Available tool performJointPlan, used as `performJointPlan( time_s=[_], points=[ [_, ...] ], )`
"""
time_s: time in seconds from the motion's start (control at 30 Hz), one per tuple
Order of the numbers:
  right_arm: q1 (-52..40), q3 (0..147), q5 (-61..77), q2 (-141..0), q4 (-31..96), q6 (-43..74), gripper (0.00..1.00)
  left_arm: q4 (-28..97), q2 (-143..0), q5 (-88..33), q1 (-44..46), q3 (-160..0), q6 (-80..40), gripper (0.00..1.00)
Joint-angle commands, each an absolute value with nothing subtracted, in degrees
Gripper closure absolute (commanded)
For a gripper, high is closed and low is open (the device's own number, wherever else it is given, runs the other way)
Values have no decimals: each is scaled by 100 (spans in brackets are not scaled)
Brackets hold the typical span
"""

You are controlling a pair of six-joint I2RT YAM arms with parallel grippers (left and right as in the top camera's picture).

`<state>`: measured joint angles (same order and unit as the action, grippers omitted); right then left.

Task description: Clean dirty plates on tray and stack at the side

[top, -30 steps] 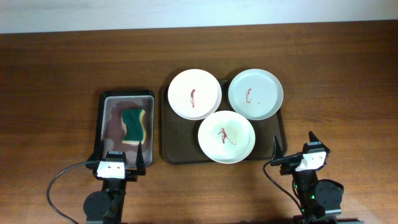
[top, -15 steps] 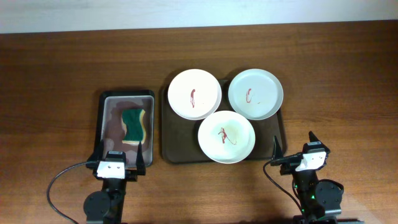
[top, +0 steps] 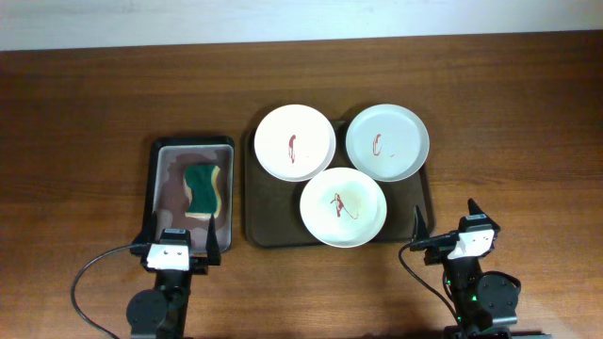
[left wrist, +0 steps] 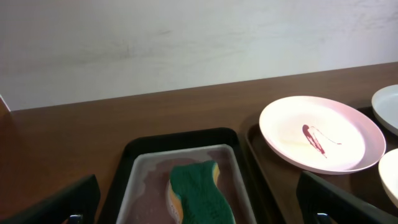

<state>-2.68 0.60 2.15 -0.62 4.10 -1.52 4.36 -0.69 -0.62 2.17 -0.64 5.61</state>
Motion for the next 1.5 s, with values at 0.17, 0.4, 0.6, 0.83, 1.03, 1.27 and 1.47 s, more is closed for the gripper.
performJointPlan(
  time_s=[0.17, 0.4, 0.6, 0.83, 1.03, 1.27, 1.47],
  points=[
    [-298, 32, 187, -21, 434, -150, 1, 473, -40, -108, 185, -51, 657, 1],
    [-298, 32, 231, -21, 434, -148, 1, 462, -40, -193, 185, -51, 655, 1],
    [-301, 32, 432, -32, 395, 373, 1, 467, -40, -235, 185, -54, 242, 1],
    [-298, 419, 580, -246, 727, 373, 1, 1240, -102, -279, 185, -517, -86, 1],
    [-298, 1531, 840, -1247, 1728, 368, 1, 1946, -805, -276, 185, -1437, -86, 1],
    [-298, 3378, 1028, -3186, 3111, 366, 1, 2849, -2668, -279, 185, -2821, -86, 1],
    [-298, 4853, 1151, -4906, 4366, 368, 1, 4014, -4670, -279, 185, -4556, -82, 1]
  ],
)
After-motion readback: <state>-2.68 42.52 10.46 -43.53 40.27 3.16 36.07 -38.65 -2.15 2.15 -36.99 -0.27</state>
